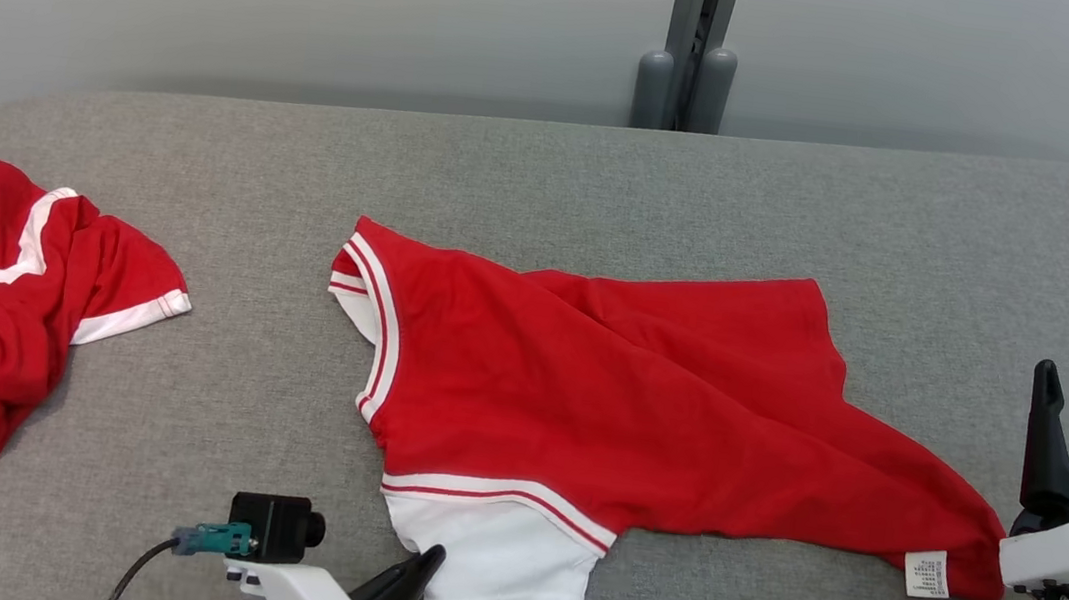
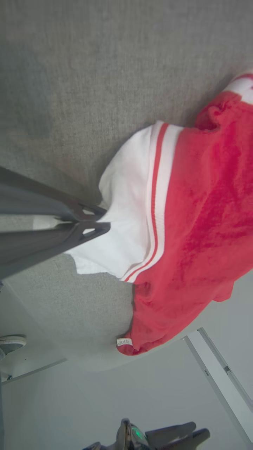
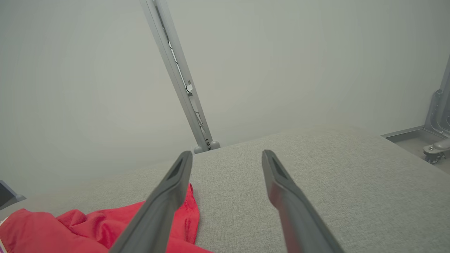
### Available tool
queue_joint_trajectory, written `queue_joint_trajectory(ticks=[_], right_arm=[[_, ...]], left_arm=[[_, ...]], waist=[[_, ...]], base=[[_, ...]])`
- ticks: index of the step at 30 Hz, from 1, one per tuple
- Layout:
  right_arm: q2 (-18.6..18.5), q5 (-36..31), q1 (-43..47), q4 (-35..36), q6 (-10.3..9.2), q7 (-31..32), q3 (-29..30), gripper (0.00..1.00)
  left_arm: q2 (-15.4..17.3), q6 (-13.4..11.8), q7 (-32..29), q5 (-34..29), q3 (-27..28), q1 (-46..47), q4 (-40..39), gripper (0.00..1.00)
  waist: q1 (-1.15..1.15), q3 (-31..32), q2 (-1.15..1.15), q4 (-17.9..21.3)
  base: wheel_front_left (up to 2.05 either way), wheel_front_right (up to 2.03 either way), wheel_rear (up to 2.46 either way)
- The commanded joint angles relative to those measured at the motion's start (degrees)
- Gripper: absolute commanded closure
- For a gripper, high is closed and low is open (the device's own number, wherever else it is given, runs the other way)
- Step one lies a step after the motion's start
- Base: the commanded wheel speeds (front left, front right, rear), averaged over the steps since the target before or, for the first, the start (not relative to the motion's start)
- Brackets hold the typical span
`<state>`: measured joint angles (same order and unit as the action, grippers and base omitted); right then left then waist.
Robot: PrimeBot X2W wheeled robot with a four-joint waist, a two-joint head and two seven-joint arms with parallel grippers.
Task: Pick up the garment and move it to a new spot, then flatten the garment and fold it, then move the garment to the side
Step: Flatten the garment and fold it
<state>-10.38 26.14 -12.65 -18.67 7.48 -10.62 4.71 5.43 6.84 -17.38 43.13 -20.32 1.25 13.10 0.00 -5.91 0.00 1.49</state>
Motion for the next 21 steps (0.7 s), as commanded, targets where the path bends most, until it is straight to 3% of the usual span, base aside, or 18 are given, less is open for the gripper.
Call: queue_joint_trajectory(ticks=[1, 11, 21], right_arm=[[-0.49, -0.31, -0.24, 0.12, 0.04, 0.16, -0.06, 0.0], [-1.26, 0.39, 1.12, -0.08, 0.04, 1.57, -0.3, 0.0], [-1.86, 0.5, 1.27, -0.05, 0.04, 2.83, -0.48, 0.0]], left_arm=[[0.94, 0.13, -0.1, 0.63, 0.62, -1.21, -0.68, 1.0], [5.87, -2.68, -2.53, 2.43, 4.48, -5.14, -7.23, 1.0], [8.34, -5.56, -1.69, 2.45, 7.74, -6.84, -5.64, 1.0]], waist=[[0.0, 0.21, 0.0, -0.53], [0.0, 1.29, 0.0, -2.87], [0.0, 1.13, 0.0, -2.48]], base=[[0.0, 0.0, 0.0], [0.0, 0.0, 0.0], [0.0, 0.0, 0.0]])
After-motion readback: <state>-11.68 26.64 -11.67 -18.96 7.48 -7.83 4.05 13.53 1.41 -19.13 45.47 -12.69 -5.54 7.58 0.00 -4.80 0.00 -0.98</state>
